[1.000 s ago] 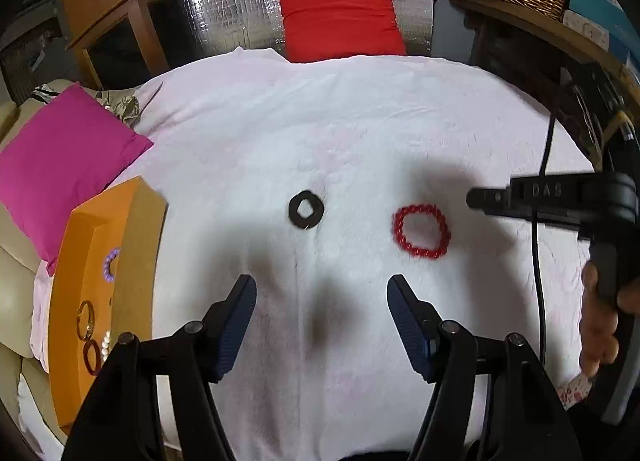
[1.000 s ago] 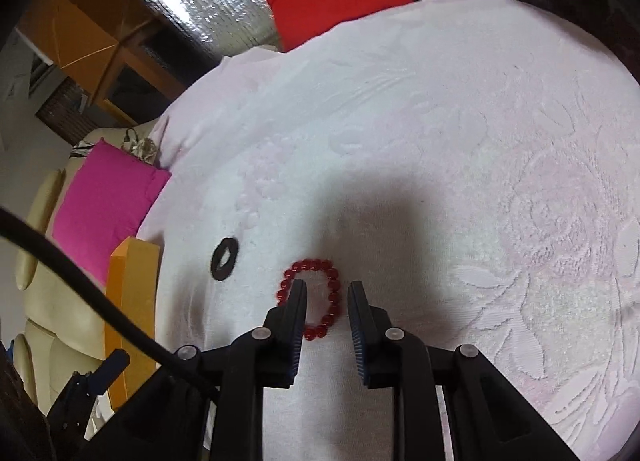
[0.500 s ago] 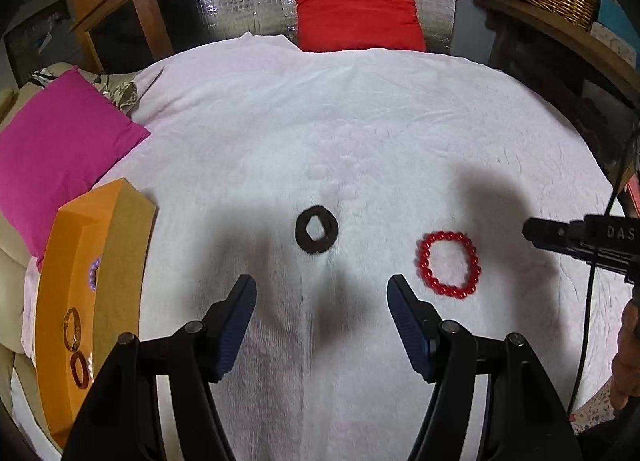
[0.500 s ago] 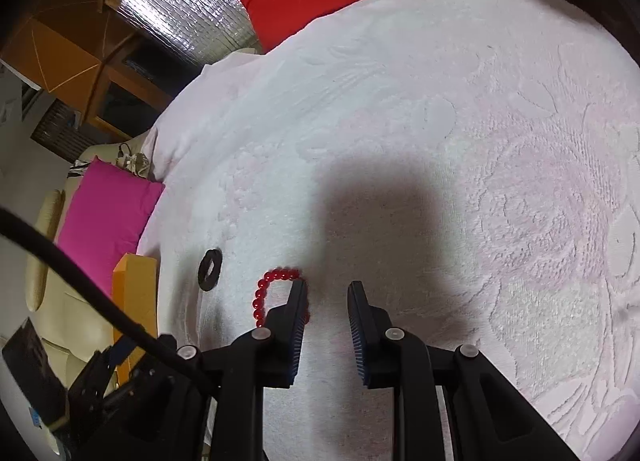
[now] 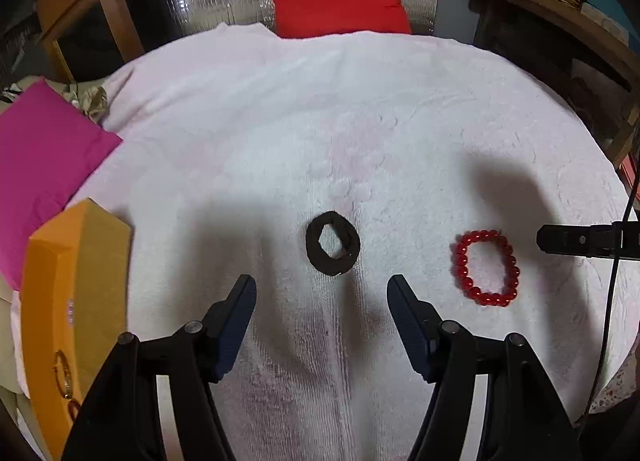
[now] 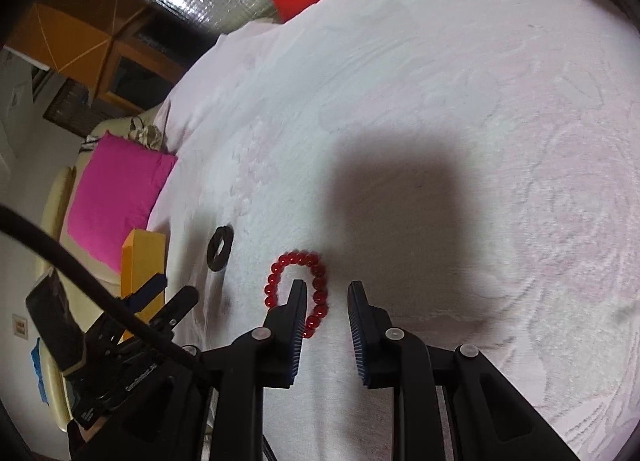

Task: Organize jewelry
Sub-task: 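Position right tool fingers around the red bead bracelet strand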

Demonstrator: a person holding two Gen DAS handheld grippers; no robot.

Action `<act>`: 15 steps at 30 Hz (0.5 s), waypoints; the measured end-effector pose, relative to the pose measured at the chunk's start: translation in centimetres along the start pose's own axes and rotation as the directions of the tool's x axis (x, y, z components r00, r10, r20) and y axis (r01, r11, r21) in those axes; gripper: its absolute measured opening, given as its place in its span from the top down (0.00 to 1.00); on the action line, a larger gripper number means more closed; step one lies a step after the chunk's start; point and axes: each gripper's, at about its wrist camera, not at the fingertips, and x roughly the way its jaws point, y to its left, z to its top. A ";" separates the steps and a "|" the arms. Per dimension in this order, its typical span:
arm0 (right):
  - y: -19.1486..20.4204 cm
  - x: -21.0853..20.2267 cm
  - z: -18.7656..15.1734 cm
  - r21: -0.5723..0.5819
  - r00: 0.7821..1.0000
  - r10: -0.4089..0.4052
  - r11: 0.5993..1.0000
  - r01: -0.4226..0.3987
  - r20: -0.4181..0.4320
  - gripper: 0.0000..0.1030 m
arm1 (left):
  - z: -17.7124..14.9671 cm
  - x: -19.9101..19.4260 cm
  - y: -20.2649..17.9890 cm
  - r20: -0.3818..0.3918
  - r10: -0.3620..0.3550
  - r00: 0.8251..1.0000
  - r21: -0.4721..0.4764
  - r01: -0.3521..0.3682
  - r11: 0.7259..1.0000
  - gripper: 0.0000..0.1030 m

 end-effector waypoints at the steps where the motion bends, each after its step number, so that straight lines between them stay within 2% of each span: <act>1: 0.1 0.2 0.0 -0.005 1.000 -0.004 1.000 0.004 -0.004 0.77 | 0.1 0.4 0.1 -0.003 -0.005 1.000 -0.004 0.005 1.000 0.33; 10: -0.3 1.9 0.7 -0.008 0.999 -0.012 1.000 0.011 -0.039 0.77 | 1.0 2.4 0.0 -0.012 -0.042 0.999 -0.031 0.041 0.999 0.33; 15: -0.4 2.3 1.0 -0.010 0.999 -0.023 1.000 0.022 -0.040 0.77 | 1.0 2.5 0.0 -0.005 -0.044 0.999 -0.013 0.044 0.999 0.33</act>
